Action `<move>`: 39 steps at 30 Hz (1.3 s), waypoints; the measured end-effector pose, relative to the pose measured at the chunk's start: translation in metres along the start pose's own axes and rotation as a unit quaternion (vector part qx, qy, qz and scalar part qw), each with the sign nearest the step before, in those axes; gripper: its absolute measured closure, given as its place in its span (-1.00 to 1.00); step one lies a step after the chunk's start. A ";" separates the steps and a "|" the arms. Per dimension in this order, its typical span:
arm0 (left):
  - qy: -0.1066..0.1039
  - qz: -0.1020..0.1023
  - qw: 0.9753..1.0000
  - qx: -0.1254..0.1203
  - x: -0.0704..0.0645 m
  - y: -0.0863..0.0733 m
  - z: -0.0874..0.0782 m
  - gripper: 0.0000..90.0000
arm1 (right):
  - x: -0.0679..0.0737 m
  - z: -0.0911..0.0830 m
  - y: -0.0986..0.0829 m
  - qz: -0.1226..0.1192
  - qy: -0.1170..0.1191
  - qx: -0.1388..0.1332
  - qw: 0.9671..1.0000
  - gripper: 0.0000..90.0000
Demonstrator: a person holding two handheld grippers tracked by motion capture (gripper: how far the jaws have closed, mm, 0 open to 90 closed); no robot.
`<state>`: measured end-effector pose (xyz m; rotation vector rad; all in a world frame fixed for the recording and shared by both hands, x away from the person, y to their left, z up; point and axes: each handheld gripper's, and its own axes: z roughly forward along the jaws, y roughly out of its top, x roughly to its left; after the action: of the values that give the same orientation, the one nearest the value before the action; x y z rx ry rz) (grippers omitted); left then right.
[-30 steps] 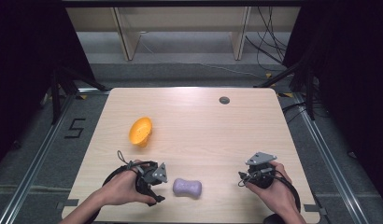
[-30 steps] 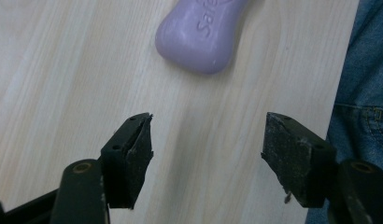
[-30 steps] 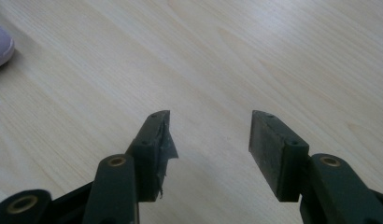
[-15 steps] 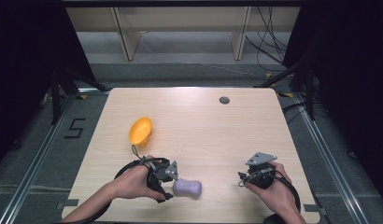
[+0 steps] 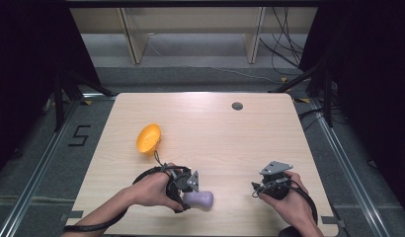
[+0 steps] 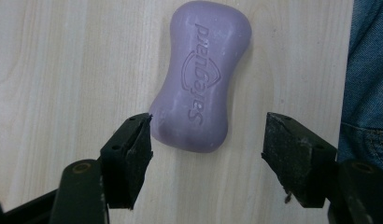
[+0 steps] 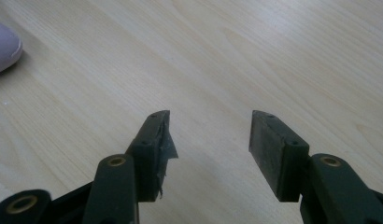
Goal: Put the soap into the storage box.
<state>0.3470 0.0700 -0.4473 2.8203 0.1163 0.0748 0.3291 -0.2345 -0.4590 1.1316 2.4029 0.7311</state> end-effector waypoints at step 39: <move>-0.042 0.040 0.997 0.044 0.008 0.040 0.023 -0.23 | 0.001 0.001 0.000 0.003 0.006 0.002 1.000 0.07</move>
<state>0.3588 0.0255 -0.4557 2.9111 -0.0129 -0.0303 0.3288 -0.2334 -0.4603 1.1388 2.4131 0.7362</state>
